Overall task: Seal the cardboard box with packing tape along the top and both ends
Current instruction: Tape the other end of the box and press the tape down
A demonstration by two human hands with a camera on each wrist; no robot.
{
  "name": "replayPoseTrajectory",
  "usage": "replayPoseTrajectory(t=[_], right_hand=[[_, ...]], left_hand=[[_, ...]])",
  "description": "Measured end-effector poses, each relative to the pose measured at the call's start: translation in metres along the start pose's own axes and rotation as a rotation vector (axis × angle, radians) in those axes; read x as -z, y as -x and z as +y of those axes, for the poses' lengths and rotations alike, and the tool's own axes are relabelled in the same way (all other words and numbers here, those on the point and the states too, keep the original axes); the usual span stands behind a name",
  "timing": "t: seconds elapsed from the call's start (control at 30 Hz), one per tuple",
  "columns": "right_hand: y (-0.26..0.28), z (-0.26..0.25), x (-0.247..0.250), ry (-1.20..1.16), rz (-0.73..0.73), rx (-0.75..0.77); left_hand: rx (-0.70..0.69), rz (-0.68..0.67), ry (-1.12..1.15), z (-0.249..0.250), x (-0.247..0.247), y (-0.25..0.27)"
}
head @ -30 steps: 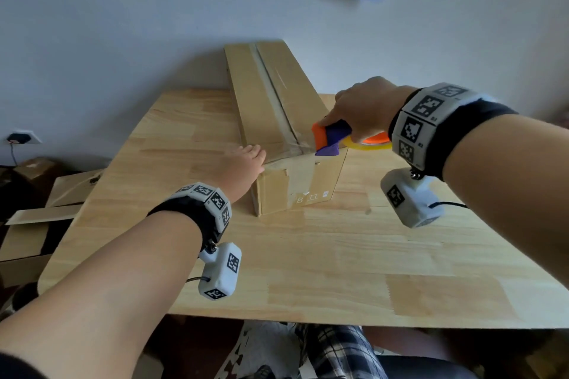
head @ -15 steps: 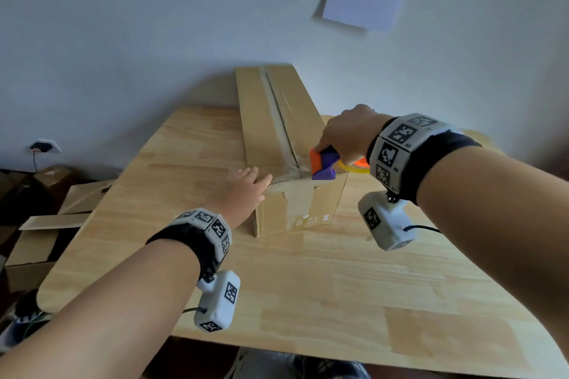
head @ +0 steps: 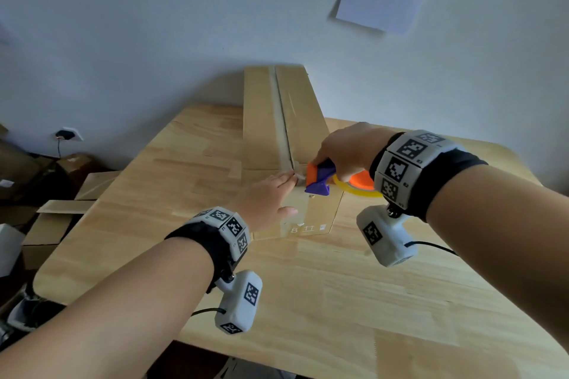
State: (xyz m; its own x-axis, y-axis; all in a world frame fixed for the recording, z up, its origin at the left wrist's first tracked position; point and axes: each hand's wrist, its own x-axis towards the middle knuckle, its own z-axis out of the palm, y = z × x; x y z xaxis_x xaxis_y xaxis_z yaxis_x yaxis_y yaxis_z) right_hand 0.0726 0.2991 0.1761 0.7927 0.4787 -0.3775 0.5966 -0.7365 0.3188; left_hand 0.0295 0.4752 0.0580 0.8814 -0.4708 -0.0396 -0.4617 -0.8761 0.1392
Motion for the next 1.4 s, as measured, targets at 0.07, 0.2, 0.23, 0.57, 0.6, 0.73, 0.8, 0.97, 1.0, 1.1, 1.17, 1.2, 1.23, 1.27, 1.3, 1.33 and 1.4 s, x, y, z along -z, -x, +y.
replayPoseTrajectory(t=[0.07, 0.2, 0.23, 0.57, 0.6, 0.73, 0.8, 0.97, 1.0, 1.1, 1.17, 1.2, 1.23, 1.27, 1.3, 1.33, 1.4], right_hand=[[-0.001, 0.002, -0.001, 0.000, 0.002, 0.022], [-0.003, 0.005, -0.002, 0.004, 0.012, 0.053], [-0.002, 0.006, -0.002, -0.003, 0.018, 0.061], [0.015, 0.033, -0.018, -0.044, 0.043, 0.081], [0.021, 0.041, -0.022, -0.045, 0.035, 0.065], [0.035, 0.060, -0.032, -0.038, 0.059, 0.014], [0.035, 0.059, -0.035, -0.043, 0.068, 0.012], [0.031, 0.060, -0.041, -0.057, 0.051, 0.027], [0.031, 0.060, -0.041, -0.057, 0.052, 0.027], [0.029, 0.061, -0.039, -0.055, 0.052, 0.025], [0.027, 0.062, -0.039, -0.056, 0.046, 0.035], [0.025, 0.062, -0.038, -0.054, 0.045, 0.040], [0.024, 0.062, -0.038, -0.053, 0.041, 0.045], [0.022, 0.062, -0.038, -0.052, 0.036, 0.050], [0.020, 0.062, -0.038, -0.050, 0.033, 0.053], [0.018, 0.062, -0.038, -0.045, 0.032, 0.054], [0.015, 0.062, -0.038, -0.026, 0.044, 0.058]], left_hand=[[0.015, 0.007, 0.057, 0.006, -0.004, -0.006], [0.019, 0.051, -0.020, 0.009, -0.006, -0.010], [0.030, 0.048, -0.042, 0.010, -0.004, -0.012], [0.084, -0.034, -0.008, 0.016, 0.002, -0.013], [0.089, -0.036, -0.013, 0.016, 0.002, -0.014], [0.091, -0.042, -0.036, 0.018, 0.000, -0.013], [0.091, -0.048, -0.032, 0.019, -0.001, -0.012], [0.093, -0.064, -0.026, 0.024, 0.001, -0.012], [0.096, -0.075, -0.041, 0.025, 0.001, -0.013], [0.108, -0.106, -0.083, 0.029, 0.003, -0.016], [0.114, -0.113, -0.094, 0.031, 0.007, -0.018], [0.108, -0.109, -0.109, 0.032, 0.008, -0.019], [0.092, -0.098, -0.133, 0.033, 0.009, -0.021], [0.068, -0.084, -0.158, 0.036, 0.010, -0.023], [0.042, -0.071, -0.181, 0.039, 0.010, -0.026], [0.020, -0.066, -0.190, 0.044, 0.009, -0.030], [0.013, -0.077, -0.153, 0.056, 0.006, -0.039]])
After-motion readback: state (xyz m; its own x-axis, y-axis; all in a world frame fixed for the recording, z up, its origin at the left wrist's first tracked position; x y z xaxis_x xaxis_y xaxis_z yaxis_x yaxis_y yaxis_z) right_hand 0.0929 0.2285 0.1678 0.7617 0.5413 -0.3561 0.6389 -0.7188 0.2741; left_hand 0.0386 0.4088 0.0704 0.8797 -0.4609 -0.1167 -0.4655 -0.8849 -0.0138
